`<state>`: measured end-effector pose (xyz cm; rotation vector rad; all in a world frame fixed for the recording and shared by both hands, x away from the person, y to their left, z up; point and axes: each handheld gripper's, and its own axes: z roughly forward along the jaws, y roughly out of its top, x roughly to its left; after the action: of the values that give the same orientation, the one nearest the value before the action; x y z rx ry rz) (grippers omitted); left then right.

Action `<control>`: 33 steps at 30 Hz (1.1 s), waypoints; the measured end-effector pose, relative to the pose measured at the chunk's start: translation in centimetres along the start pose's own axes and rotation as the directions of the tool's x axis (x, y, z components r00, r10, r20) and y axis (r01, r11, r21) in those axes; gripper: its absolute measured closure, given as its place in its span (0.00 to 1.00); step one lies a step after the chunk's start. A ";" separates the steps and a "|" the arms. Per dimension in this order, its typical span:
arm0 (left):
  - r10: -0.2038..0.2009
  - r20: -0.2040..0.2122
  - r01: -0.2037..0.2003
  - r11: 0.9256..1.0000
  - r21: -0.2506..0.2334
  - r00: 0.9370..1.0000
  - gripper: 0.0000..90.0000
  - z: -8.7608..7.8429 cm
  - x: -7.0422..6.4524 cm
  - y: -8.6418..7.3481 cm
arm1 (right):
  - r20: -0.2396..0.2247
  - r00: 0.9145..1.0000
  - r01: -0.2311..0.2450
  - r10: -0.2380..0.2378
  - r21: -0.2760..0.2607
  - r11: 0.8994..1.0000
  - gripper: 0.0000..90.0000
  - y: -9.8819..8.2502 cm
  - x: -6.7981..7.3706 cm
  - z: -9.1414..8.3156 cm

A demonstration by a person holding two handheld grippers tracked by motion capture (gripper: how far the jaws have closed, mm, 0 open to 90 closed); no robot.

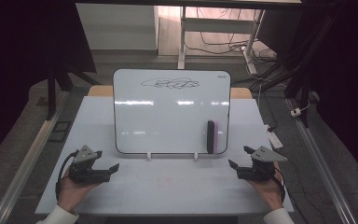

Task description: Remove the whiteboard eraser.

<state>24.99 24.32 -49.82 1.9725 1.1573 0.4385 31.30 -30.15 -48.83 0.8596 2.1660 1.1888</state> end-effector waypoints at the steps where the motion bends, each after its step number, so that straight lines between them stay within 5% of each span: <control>1: 0.001 0.002 -0.001 1.000 0.002 1.000 0.17 0.0 0.0 0.0 | 0.007 1.000 0.006 -0.006 -0.005 1.000 0.19 0.0 0.0 0.0; 21: 0.006 0.012 -0.006 1.000 0.008 1.000 0.17 0.1 -0.1 -0.3 | 0.010 1.000 -0.016 0.015 0.023 1.000 0.23 0.3 0.0 0.0; 33: 0.003 0.009 -0.003 1.000 0.007 1.000 0.17 0.1 -0.1 -0.3 | 0.009 1.000 -0.009 0.010 -0.025 1.000 0.26 3.7 1.8 -0.6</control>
<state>24.80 24.25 -50.04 1.9807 1.1526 0.4274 30.70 -27.64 -45.62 0.8638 2.1376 1.2121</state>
